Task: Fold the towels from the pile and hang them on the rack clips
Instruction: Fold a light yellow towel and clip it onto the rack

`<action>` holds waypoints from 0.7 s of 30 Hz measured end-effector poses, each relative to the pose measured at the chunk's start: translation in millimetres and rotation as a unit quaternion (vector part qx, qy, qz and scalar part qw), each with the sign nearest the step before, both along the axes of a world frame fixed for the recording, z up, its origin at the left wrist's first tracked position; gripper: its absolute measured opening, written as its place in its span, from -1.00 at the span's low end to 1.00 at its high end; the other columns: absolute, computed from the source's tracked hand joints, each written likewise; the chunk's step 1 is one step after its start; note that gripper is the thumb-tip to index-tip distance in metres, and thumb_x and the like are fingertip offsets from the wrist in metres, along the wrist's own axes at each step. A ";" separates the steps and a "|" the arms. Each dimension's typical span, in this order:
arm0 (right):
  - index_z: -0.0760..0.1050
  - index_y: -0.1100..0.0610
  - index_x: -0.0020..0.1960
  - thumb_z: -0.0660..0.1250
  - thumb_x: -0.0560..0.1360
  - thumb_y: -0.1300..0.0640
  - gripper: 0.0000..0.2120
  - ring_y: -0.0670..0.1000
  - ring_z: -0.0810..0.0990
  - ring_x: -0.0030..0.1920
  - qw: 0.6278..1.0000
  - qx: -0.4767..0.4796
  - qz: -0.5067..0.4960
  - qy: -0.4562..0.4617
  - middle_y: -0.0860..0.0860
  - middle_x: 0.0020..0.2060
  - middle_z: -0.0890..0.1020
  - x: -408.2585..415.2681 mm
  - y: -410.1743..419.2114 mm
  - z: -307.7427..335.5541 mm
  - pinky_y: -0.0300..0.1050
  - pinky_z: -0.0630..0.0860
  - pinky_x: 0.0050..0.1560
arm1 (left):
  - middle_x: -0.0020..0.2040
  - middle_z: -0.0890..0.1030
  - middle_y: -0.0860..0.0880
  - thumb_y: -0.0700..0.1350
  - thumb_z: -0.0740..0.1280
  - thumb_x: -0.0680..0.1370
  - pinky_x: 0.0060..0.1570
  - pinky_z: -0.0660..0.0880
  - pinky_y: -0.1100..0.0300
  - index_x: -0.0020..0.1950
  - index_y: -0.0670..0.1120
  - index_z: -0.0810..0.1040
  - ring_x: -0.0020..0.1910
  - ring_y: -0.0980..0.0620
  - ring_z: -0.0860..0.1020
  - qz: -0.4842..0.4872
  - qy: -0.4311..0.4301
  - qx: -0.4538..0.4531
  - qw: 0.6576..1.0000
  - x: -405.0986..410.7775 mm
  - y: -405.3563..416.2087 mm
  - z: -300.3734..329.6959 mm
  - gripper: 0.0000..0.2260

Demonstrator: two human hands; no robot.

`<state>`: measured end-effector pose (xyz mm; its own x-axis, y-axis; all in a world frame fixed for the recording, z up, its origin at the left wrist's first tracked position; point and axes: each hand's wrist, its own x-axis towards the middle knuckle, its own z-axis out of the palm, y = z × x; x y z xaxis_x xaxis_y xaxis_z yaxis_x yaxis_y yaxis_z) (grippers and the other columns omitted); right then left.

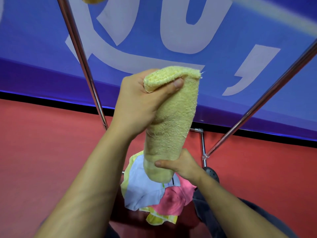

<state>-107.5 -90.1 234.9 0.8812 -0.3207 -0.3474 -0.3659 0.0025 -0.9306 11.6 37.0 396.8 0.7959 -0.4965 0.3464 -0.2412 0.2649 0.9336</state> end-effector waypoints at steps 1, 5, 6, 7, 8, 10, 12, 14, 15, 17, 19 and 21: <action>0.68 0.22 0.08 0.63 0.33 0.28 -0.66 0.05 0.74 0.04 1.000 0.002 0.001 -0.007 0.08 -0.01 0.76 0.8 -0.2 2.4 -0.03 0.65 0.08 | -0.12 0.72 -0.02 -0.16 0.54 0.49 -0.05 0.58 0.09 -0.03 -0.11 0.71 -0.13 0.09 0.63 -0.003 0.003 0.002 1.000 -0.6 -0.9 -1.1 -0.92; 0.68 0.18 0.06 0.62 0.33 0.31 -0.68 0.07 0.73 0.05 0.998 0.023 -0.004 -0.064 0.12 0.01 0.75 4.9 0.1 17.5 -0.02 0.65 0.11 | -0.17 0.71 0.04 -0.17 0.53 0.50 -0.09 0.57 0.16 -0.06 -0.10 0.71 -0.16 0.12 0.63 -0.011 0.006 0.019 1.000 -3.1 -4.5 -5.1 -0.94; 0.69 0.15 0.03 0.63 0.31 0.30 -0.68 0.06 0.73 0.03 0.996 0.020 -0.012 -0.080 0.13 0.01 0.75 6.1 -0.7 21.3 -0.03 0.65 0.09 | -0.18 0.71 0.03 -0.16 0.53 0.50 -0.10 0.57 0.15 -0.06 -0.10 0.71 -0.17 0.12 0.63 -0.014 0.006 0.029 0.999 -2.8 -5.9 -7.3 -0.94; 0.69 0.14 0.01 0.63 0.30 0.27 -0.70 0.05 0.73 0.01 0.995 0.017 -0.022 -0.094 0.13 0.00 0.76 6.9 -1.9 25.7 -0.03 0.66 0.08 | -0.18 0.71 0.03 -0.15 0.54 0.50 -0.10 0.57 0.15 -0.07 -0.09 0.71 -0.18 0.12 0.63 -0.018 0.006 0.039 0.999 -2.6 -7.0 -9.1 -0.95; 0.70 0.13 -0.01 0.63 0.29 0.25 -0.70 0.04 0.73 0.00 0.994 0.015 -0.030 -0.103 0.13 -0.01 0.76 7.2 -3.9 29.1 -0.02 0.66 0.08 | -0.19 0.71 0.03 -0.14 0.54 0.50 -0.11 0.56 0.16 -0.08 -0.08 0.71 -0.18 0.13 0.62 -0.021 0.006 0.050 0.999 -2.4 -8.2 -11.3 -0.95; 0.70 0.16 0.00 0.63 0.29 0.21 -0.70 0.07 0.73 0.02 0.994 0.013 -0.021 -0.104 0.12 -0.01 0.76 6.8 -6.8 34.7 0.02 0.66 0.10 | -0.20 0.71 0.03 -0.14 0.53 0.50 -0.12 0.55 0.18 -0.09 -0.08 0.71 -0.19 0.14 0.62 -0.015 0.011 0.065 0.998 -1.1 -9.5 -15.4 -0.95; 0.69 0.19 0.04 0.62 0.34 0.23 -0.71 0.08 0.74 0.02 0.996 0.009 0.010 -0.085 0.12 -0.01 0.76 4.6 -7.3 37.1 0.01 0.66 0.10 | -0.17 0.73 -0.04 -0.13 0.53 0.51 -0.10 0.57 0.14 -0.06 -0.12 0.71 -0.17 0.12 0.63 0.007 0.024 0.071 0.997 3.0 -9.9 -20.7 -0.92; 0.68 0.22 0.06 0.58 0.40 0.28 -0.76 0.06 0.73 0.01 0.998 0.011 0.034 -0.061 0.13 0.00 0.76 2.1 -5.1 37.1 -0.01 0.66 0.08 | -0.09 0.74 -0.14 -0.10 0.52 0.52 -0.04 0.60 0.02 -0.01 -0.16 0.72 -0.12 0.06 0.65 0.036 0.045 0.072 0.996 10.6 -8.0 -28.8 -0.86; 0.68 0.23 0.06 0.57 0.42 0.27 -0.77 0.07 0.73 0.01 0.998 0.011 0.041 -0.049 0.14 0.00 0.75 0.5 -5.2 37.0 0.02 0.66 0.09 | -0.06 0.74 -0.16 -0.09 0.52 0.52 0.01 0.61 -0.04 0.01 -0.16 0.72 -0.09 0.03 0.67 0.051 0.056 0.074 0.994 14.4 -6.8 -33.9 -0.84; 0.68 0.21 0.08 0.59 0.40 0.20 -0.72 0.09 0.73 0.05 0.998 0.014 0.057 -0.037 0.13 0.02 0.75 -2.3 -7.3 36.7 0.09 0.64 0.14 | -0.01 0.75 -0.10 -0.08 0.50 0.54 0.12 0.62 -0.08 0.05 -0.09 0.74 0.04 -0.01 0.71 0.074 0.088 0.077 0.990 21.8 -4.6 -47.0 -0.86; 0.65 0.12 0.16 0.59 0.37 0.16 -0.63 0.05 0.71 0.09 0.996 0.025 0.070 -0.046 0.08 0.08 0.74 -4.1 -10.0 40.7 0.07 0.63 0.15 | 0.02 0.76 -0.01 -0.12 0.48 0.56 0.19 0.61 -0.02 0.07 -0.02 0.74 0.10 0.02 0.71 0.088 0.153 0.065 0.982 28.2 -3.1 -64.2 -0.89; 0.53 -0.04 0.34 0.59 0.38 0.19 -0.42 -0.03 0.65 0.23 0.994 0.009 0.086 -0.071 -0.05 0.24 0.68 -3.8 -13.6 45.6 -0.04 0.58 0.22 | 0.00 0.76 -0.03 -0.14 0.48 0.55 0.21 0.61 -0.07 0.05 -0.05 0.73 0.08 -0.01 0.71 0.109 0.234 0.057 0.964 35.1 -2.8 -83.0 -0.90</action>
<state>-111.3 -103.7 280.5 0.9630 -0.1567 -0.2191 -0.2265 -0.0307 -0.9735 46.7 34.2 313.8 0.9414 -0.3142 -0.1229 0.1754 0.1445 0.9738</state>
